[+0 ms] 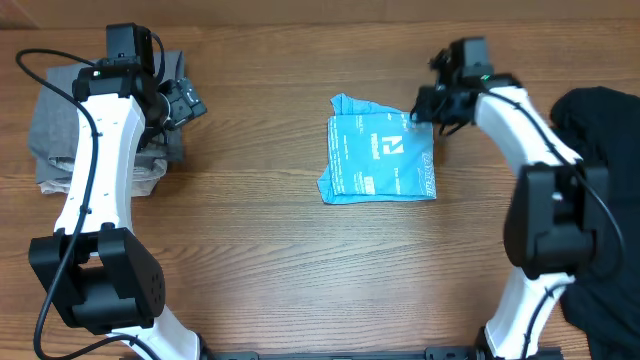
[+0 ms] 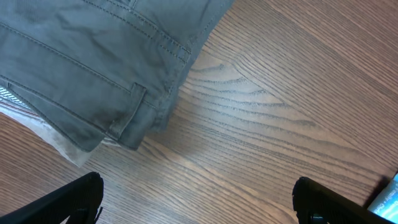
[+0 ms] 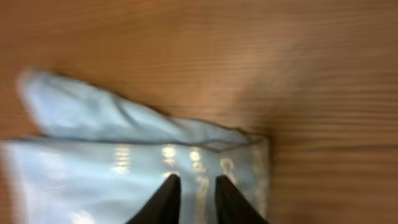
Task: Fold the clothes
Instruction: 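Release the shirt and retract the right gripper to the right edge, then move the left gripper over the folded blue shirt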
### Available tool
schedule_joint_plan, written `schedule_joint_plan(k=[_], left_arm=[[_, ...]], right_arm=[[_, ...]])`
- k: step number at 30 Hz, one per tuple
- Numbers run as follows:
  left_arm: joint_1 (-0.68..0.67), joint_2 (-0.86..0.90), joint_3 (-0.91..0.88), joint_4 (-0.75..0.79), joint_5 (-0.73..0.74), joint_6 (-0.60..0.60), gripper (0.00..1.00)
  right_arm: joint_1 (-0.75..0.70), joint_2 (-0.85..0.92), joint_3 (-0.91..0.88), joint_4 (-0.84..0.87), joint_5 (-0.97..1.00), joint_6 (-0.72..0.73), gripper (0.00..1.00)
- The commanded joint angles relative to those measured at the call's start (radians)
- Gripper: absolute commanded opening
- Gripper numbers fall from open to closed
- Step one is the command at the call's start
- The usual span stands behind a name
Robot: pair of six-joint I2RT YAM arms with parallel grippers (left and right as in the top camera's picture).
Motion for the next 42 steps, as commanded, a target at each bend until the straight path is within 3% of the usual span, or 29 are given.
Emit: schedule_joint_plan(k=[1,3,7,8,14,28,33,34,38,41,42], left_arm=[[-0.006,-0.025,0.023,0.001,-0.003,-0.011,1.00],[-0.006,-0.025,0.023,0.001,-0.003,-0.011,1.00],[-0.006,-0.025,0.023,0.001,-0.003,-0.011,1.00],[-0.006,-0.025,0.023,0.001,-0.003,-0.011,1.00],[-0.006,-0.025,0.023,0.001,-0.003,-0.011,1.00],[-0.006,-0.025,0.023,0.001,0.000,-0.011,1.00],[-0.009,-0.024,0.023,-0.085,0.186,0.003,1.00],[-0.016,-0.024,0.023,-0.090,0.238,0.004,0.94],[-0.109,-0.024,0.023,-0.110,0.248,0.003,0.88],[-0.256,-0.023,0.023,-0.104,0.197,-0.031,1.00],[-0.301,-0.022,0.023,-0.094,0.173,-0.049,1.00]], right_arm=[[-0.069,-0.197,0.107,-0.056,0.026,0.038,0.34],[-0.118,-0.249,0.115,-0.108,0.064,0.038,0.44],[-0.230,-0.306,0.115,-0.230,0.115,0.037,0.92],[-0.249,-0.306,0.115,-0.252,0.115,0.037,1.00],[-0.329,-0.303,0.113,-0.402,0.111,0.037,1.00],[-0.333,-0.303,0.113,-0.402,0.111,0.037,1.00],[-0.333,-0.303,0.113,-0.402,0.111,0.037,1.00],[-0.333,-0.303,0.113,-0.402,0.111,0.037,1.00],[-0.333,-0.303,0.113,-0.402,0.111,0.037,1.00],[-0.333,-0.303,0.113,-0.402,0.111,0.037,1.00],[-0.333,-0.303,0.113,-0.402,0.111,0.037,1.00]])
